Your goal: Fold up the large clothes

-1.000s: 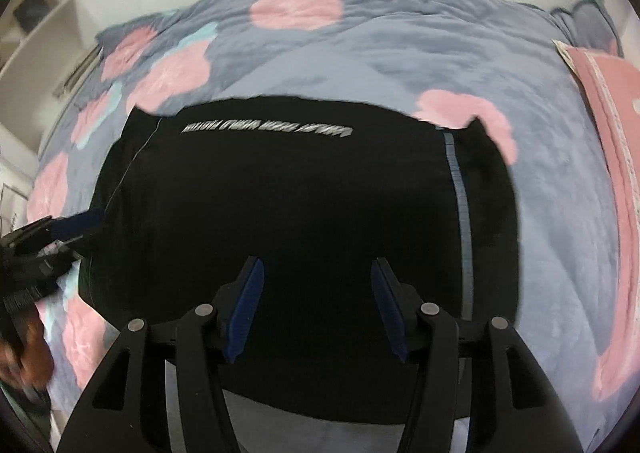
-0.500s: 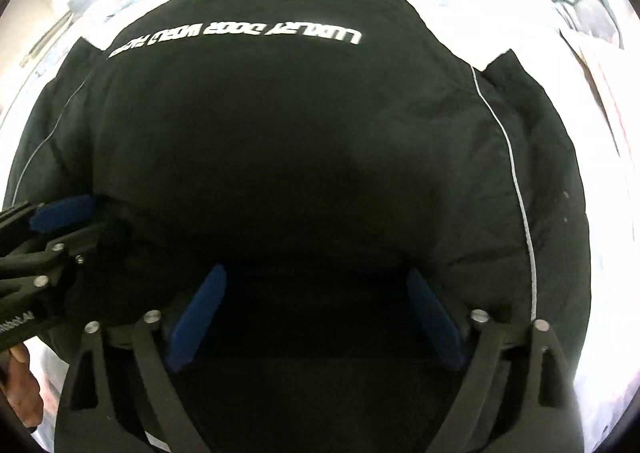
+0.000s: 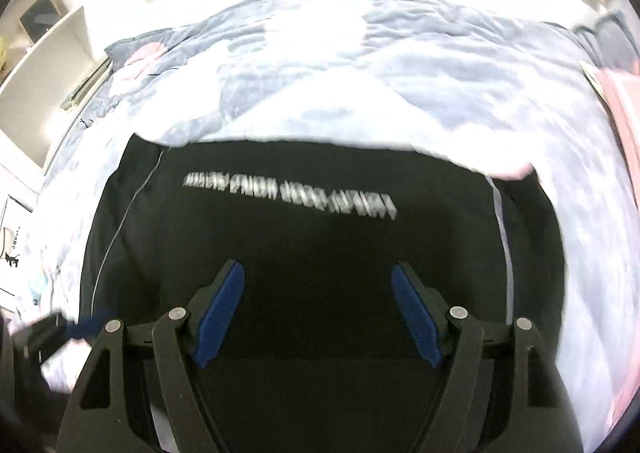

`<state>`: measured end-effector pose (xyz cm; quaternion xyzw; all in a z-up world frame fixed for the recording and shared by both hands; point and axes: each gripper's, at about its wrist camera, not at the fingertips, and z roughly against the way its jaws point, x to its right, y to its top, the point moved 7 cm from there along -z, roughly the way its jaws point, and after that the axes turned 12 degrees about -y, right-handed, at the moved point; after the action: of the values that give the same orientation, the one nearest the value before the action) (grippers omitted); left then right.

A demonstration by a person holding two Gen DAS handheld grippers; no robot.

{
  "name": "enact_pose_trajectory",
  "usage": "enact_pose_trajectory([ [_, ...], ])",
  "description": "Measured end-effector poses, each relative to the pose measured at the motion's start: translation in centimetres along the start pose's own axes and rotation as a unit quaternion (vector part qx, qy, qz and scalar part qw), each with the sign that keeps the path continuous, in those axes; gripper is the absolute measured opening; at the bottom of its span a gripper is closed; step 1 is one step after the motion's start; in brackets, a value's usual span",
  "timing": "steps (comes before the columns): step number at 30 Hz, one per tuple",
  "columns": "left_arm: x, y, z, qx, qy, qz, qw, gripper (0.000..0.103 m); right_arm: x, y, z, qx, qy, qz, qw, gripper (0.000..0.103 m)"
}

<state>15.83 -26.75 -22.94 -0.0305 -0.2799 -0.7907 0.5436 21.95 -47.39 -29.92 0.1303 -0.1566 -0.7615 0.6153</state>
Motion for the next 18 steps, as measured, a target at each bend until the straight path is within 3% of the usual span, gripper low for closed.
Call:
enact_pose_trajectory([
  [3, -1.6, 0.6, -3.7, -0.03, 0.006, 0.03, 0.9991, 0.059, -1.3, -0.3, -5.2, -0.054, -0.009, 0.001, 0.998, 0.079],
  [6, -2.4, 1.7, -4.5, -0.035, 0.0, 0.046, 0.9983, 0.059, -1.0, -0.7, -6.7, -0.056, -0.02, 0.002, 0.998, 0.079],
  [12, -0.7, 0.8, -1.5, -0.025, -0.02, 0.026, 0.9992, 0.059, -0.3, -1.8, -1.5, -0.033, 0.007, 0.006, 0.999, 0.078],
  [18, 1.9, -2.6, 1.1, -0.049, -0.063, -0.019, 0.9966, 0.059, -0.6, -7.9, 3.7, -0.031, 0.028, 0.032, 0.999, 0.078],
])
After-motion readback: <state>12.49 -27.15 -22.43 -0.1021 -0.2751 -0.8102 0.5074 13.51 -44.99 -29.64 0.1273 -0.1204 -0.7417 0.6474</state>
